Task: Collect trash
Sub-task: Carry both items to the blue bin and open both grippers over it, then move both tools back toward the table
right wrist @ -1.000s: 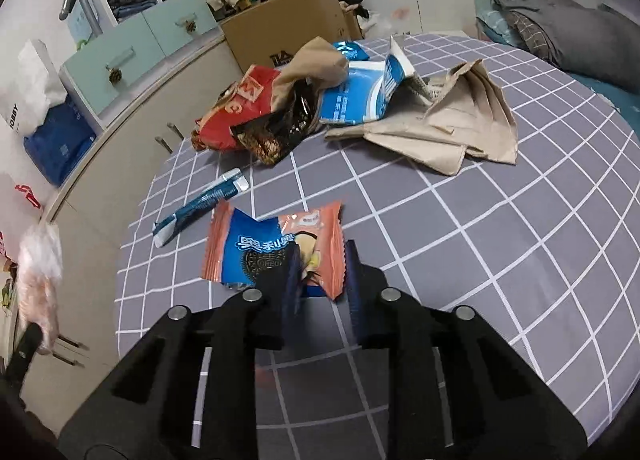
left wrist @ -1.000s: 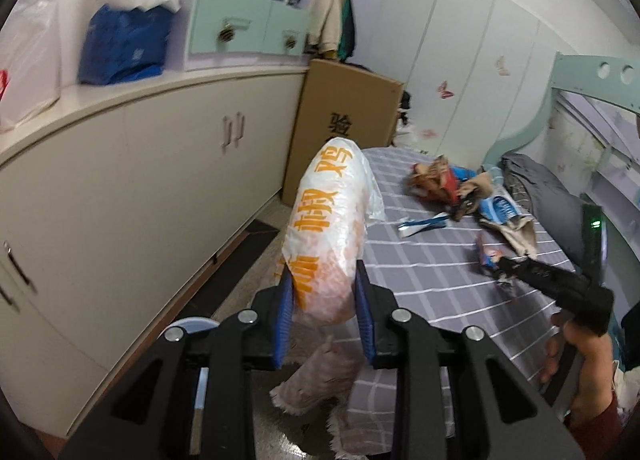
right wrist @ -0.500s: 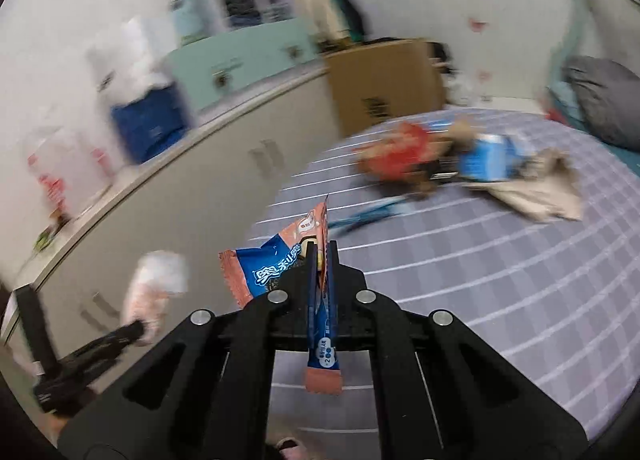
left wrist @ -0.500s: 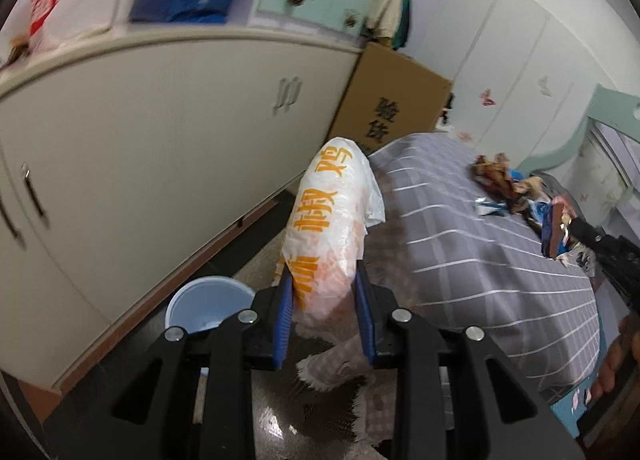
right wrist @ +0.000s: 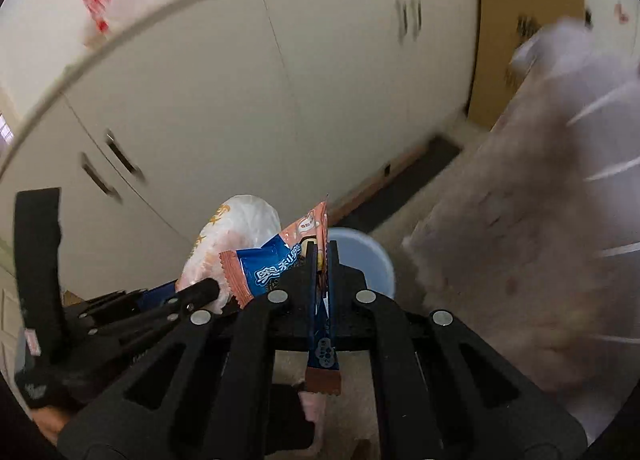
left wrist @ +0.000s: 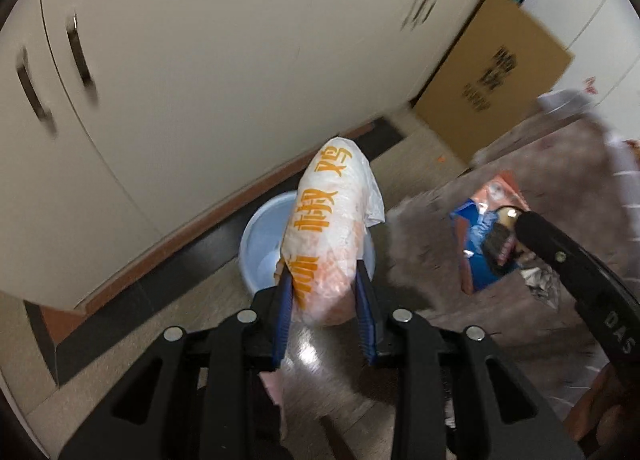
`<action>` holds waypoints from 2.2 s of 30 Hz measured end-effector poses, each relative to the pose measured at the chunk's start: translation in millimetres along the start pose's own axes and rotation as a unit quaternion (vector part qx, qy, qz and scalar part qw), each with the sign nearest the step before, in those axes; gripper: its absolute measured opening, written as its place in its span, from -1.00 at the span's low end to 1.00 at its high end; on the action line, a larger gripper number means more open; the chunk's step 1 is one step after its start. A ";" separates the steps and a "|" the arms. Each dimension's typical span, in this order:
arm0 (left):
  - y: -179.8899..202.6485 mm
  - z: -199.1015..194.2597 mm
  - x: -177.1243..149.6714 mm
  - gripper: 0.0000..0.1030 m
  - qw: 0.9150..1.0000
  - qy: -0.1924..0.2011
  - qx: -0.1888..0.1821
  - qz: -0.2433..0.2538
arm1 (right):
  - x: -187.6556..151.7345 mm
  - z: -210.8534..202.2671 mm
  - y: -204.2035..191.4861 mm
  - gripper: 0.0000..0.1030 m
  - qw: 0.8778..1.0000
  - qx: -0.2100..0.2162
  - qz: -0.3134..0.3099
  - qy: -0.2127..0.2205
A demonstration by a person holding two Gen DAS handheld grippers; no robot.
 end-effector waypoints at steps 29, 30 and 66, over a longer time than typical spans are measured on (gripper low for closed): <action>-52.2 95.9 -5.7 0.35 0.992 -0.079 0.022 -0.100 | -26.2 132.8 6.0 -0.89 0.996 -0.003 0.053 -0.075; -54.6 93.6 -4.8 0.35 0.991 -0.076 0.024 -0.105 | -22.4 132.4 4.0 -0.88 0.996 0.001 0.054 -0.068; 151.8 -170.2 45.2 0.47 0.980 0.174 -0.062 0.079 | 41.7 -224.6 58.6 0.25 0.975 -0.040 0.069 0.208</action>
Point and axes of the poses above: each gripper's, at about its wrist camera, not at the fingertips, and z roughly the way its jaws point, y to its right, x to its top, the point moved 7 cm from there along z, roughly the way its jaws point, and after that the axes turned 1 degree about -x, right-handed, at the moved point
